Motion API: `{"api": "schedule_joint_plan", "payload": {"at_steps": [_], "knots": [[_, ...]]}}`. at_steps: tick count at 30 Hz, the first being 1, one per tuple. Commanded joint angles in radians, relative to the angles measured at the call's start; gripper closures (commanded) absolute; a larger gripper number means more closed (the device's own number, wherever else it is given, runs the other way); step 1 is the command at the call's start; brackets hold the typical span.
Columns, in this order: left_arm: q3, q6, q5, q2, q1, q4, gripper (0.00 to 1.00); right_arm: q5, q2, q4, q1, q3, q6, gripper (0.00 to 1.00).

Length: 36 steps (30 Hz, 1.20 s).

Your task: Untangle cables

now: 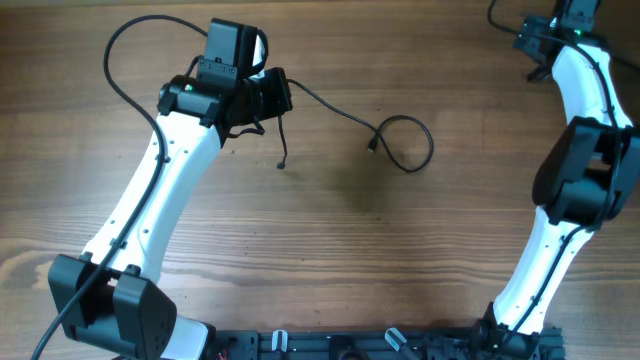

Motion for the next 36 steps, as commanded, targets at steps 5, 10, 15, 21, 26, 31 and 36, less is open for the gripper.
{"api": "schedule_joint_plan", "payload": {"at_steps": [5,10,15,21,26,31,36], "knots": [[0.006,0.019,-0.010,-0.001,-0.003,0.007,0.86,-0.527,-0.214,-0.222,0.005,0.009,0.086,0.00],[0.006,0.016,-0.010,-0.001,-0.003,0.008,0.40,-0.892,-0.245,-0.294,0.011,0.009,0.108,0.00],[0.006,0.016,-0.011,-0.001,-0.002,0.008,0.00,-0.922,-0.244,-0.430,0.060,0.008,-0.006,0.06],[0.006,0.016,-0.045,-0.001,0.001,0.008,0.00,-0.755,-0.244,-0.642,0.178,0.007,-0.169,0.13],[0.006,0.016,-0.059,-0.001,0.021,0.005,0.00,-0.645,-0.244,-0.724,0.289,-0.022,-0.246,0.13],[0.006,-0.038,-0.043,-0.001,0.121,-0.014,0.00,-0.597,-0.244,-0.685,0.377,-0.109,-0.267,0.15],[0.006,-0.037,0.040,-0.001,0.249,-0.055,0.00,-0.602,-0.244,-0.581,0.456,-0.229,-0.269,0.19]]}}
